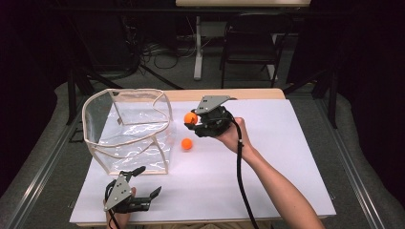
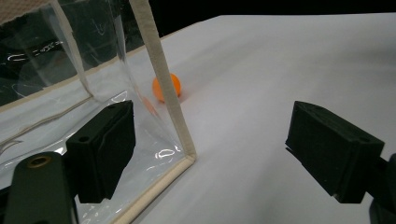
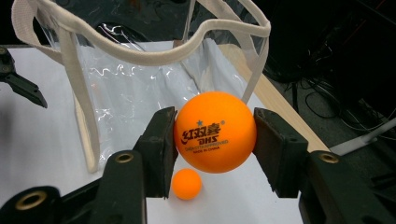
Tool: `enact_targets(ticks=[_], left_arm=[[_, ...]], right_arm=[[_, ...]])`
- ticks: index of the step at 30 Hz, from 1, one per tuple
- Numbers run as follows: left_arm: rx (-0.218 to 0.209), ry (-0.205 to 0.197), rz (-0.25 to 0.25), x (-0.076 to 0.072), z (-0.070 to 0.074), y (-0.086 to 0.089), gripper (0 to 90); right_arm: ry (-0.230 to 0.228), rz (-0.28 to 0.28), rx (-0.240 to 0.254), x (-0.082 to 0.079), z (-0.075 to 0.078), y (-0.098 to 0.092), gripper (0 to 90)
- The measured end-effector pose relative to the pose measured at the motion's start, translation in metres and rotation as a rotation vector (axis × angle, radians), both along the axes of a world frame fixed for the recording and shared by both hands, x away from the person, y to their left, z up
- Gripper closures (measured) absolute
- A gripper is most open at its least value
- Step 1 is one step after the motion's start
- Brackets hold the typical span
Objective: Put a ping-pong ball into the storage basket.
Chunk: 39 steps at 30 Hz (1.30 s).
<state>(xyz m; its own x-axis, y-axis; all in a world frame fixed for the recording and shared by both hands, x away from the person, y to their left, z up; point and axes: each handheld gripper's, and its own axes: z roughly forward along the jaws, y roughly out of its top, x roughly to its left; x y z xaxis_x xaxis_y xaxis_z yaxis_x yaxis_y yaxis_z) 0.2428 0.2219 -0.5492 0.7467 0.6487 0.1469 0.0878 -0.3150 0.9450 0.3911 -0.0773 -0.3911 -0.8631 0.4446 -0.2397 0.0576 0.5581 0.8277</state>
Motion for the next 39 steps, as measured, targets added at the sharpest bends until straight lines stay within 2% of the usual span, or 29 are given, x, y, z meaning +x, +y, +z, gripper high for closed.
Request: enact_targets(ticks=[39], left_arm=[[-0.001, 0.0, 0.0, 0.0, 0.0, 0.0, 15.7]], right_arm=[[-0.022, 0.002, -0.009, 0.007, 0.016, 0.012, 50.8]])
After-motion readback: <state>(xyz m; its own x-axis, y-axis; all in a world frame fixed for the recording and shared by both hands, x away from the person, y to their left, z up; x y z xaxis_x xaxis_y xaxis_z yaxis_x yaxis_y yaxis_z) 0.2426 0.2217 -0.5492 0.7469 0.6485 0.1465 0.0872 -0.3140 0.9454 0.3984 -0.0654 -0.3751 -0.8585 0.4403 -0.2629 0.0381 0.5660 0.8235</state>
